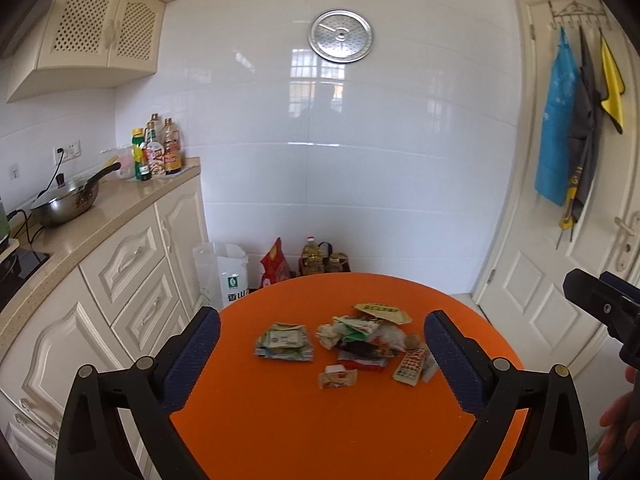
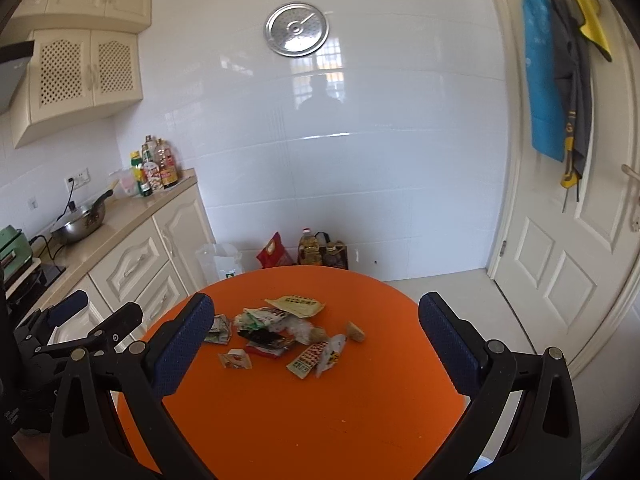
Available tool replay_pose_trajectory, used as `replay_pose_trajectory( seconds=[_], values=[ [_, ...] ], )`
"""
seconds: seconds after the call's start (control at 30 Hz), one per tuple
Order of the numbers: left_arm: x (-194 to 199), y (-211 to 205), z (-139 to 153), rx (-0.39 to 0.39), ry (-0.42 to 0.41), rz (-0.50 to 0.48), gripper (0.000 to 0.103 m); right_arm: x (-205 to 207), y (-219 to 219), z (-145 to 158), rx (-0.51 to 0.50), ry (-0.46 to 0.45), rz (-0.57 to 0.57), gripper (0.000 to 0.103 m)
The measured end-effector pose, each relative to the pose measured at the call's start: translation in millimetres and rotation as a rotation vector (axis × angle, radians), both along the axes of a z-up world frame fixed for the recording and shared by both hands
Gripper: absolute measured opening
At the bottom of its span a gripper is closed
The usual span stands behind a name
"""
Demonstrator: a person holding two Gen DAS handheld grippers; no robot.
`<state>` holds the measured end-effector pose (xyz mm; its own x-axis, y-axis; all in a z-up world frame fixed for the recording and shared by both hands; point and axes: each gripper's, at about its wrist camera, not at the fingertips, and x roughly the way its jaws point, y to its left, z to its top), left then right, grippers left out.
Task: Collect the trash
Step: 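Move both grippers back to the remaining wrappers on the table, then grasp the white-and-red paper packet with the left gripper while the right grasps a white sachet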
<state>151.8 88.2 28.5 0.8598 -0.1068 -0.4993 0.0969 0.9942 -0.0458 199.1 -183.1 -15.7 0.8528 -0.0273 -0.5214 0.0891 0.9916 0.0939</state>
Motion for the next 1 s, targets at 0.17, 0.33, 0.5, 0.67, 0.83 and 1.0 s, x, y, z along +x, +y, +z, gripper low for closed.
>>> replay_pose_trajectory(
  seconds=[0.17,0.33,0.5,0.67,0.83,1.0],
  values=[
    [8.2,11.2,4.0,-0.007,0.021,0.026,0.101,10.4,2.6,-3.3,-0.008,0.012,0.016,0.103],
    [31.3,16.7,1.8,-0.013,0.054,0.04,0.101,23.9,1.6,-14.0,-0.013,0.044,0.014,0.103],
    [59.8,25.2,-7.3,-0.018,0.1,0.052,0.101,37.0,-5.4,-44.6,-0.019,0.129,-0.009,0.103],
    [101.0,34.3,-29.8,-0.022,0.155,0.049,0.101,54.6,-6.9,-89.1,-0.019,0.252,-0.003,0.103],
    [132.4,25.4,-54.0,-0.014,0.205,0.024,0.101,74.3,-9.4,-133.9,0.012,0.351,-0.007,0.103],
    [163.5,9.6,-81.1,-0.003,0.255,-0.002,0.101,94.7,-18.0,-166.7,0.065,0.406,-0.01,0.097]
  ],
)
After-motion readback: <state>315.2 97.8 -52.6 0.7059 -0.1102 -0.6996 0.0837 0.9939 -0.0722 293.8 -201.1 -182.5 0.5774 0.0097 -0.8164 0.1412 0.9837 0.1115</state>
